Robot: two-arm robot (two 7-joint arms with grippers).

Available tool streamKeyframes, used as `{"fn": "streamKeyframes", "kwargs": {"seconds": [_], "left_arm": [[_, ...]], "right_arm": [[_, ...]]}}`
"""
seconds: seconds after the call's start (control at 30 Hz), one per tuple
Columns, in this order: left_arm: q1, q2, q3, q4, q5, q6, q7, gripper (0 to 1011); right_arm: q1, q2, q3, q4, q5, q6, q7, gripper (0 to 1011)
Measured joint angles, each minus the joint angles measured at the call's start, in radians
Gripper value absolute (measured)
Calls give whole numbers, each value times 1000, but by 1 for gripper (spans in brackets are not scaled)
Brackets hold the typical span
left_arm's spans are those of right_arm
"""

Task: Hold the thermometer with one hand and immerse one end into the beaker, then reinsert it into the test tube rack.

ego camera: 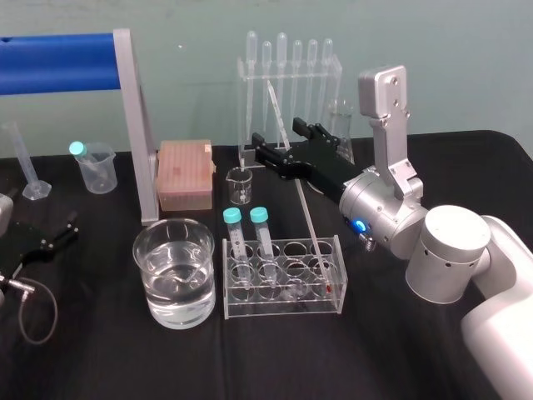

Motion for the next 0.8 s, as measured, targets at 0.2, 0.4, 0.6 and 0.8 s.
{"fn": "streamKeyframes", "kwargs": {"seconds": [0.2, 0.4, 0.6, 0.8], "left_arm": [[0, 0, 0, 0, 0, 0, 0, 1008], [0, 0, 0, 0, 0, 0, 0, 1008], [0, 0, 0, 0, 0, 0, 0, 1008], [0, 0, 0, 0, 0, 0, 0, 1008]], "right_arm": [[0, 0, 0, -1, 1, 0, 0, 722], [0, 0, 0, -1, 1, 0, 0, 520], [0, 0, 0, -1, 1, 0, -1, 336], [0, 0, 0, -1, 1, 0, -1, 161]]}}
